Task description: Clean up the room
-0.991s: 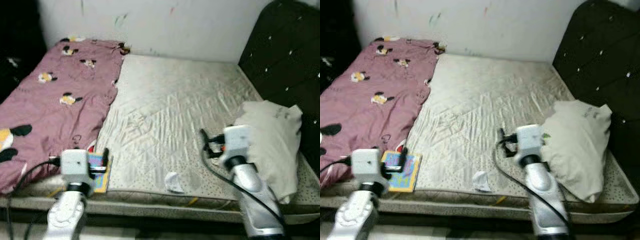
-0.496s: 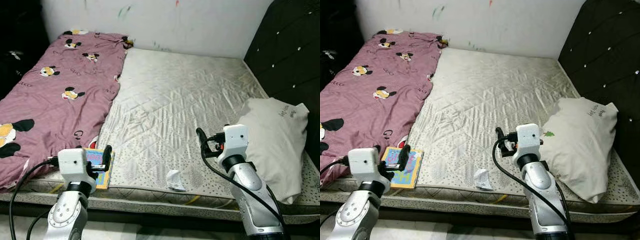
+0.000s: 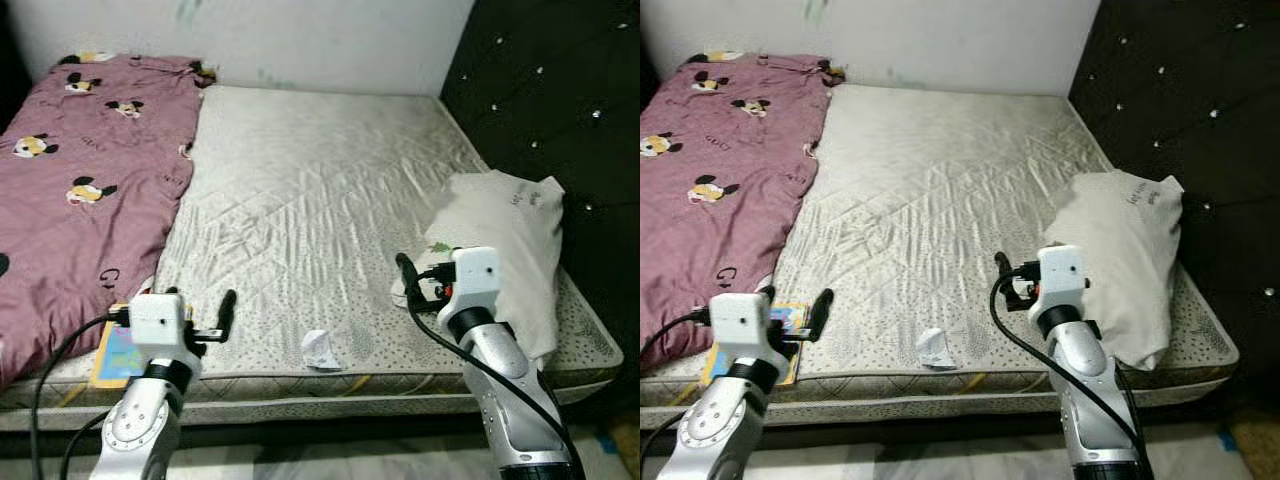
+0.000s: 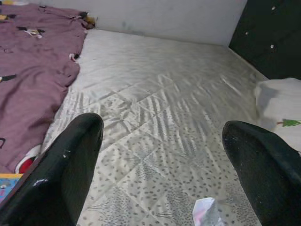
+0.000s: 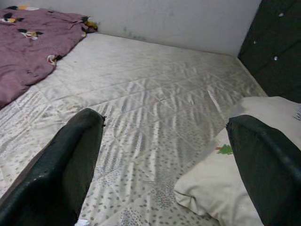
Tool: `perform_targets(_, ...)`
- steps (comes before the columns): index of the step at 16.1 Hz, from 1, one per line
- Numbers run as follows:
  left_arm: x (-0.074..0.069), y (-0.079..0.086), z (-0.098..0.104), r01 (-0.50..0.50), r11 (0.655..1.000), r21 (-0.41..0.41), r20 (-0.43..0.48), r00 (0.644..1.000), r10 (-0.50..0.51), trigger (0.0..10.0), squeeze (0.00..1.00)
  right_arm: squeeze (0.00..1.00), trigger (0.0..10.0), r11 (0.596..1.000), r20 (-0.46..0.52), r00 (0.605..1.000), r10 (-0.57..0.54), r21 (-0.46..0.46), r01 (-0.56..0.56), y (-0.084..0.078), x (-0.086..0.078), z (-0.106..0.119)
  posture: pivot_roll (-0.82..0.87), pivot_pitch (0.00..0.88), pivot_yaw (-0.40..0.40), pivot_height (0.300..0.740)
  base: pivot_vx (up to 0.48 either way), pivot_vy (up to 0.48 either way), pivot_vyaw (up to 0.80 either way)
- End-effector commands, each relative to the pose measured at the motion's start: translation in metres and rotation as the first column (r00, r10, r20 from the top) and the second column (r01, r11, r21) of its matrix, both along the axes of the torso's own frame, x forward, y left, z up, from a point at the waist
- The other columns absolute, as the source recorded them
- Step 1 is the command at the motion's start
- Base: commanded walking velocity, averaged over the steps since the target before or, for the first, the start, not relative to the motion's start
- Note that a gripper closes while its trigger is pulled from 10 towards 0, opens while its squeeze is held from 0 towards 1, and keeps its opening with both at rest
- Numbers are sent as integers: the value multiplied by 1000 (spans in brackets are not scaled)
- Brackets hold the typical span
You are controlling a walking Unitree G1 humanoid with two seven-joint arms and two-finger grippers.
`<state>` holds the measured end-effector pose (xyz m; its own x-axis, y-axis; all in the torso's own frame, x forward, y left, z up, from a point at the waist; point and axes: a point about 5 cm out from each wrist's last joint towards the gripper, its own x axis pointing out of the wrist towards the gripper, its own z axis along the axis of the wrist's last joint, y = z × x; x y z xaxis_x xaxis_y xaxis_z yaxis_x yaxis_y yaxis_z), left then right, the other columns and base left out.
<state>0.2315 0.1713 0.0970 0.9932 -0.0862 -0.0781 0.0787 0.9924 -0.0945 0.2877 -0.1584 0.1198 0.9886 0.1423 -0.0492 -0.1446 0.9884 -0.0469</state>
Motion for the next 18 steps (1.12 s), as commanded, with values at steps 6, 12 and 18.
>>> perform_targets(6, -1, 1, 2, -5, 1000, -2, 4, 1000, 5, 10000, 0, 0, 10000, 1000, 7, 1000, -7, -3, 7, 0, 3, 3, -39, 36, -93, 740, 0, 0, 0)
perform_targets(12, 1, 1, 0, -10, 999, -32, -14, 1000, 10, 10000, 0, 0, 10000, 1000, 3, 1000, -13, -5, 13, -1, 3, 3, -43, 41, -93, 740, 0, 319, -71)
perform_targets(18, 0, 0, -3, -18, 999, -30, -26, 1000, 17, 10000, 0, 0, 10000, 1000, 6, 1000, -12, -7, 12, -2, 3, 2, -40, 31, -91, 740, 0, 480, 0)
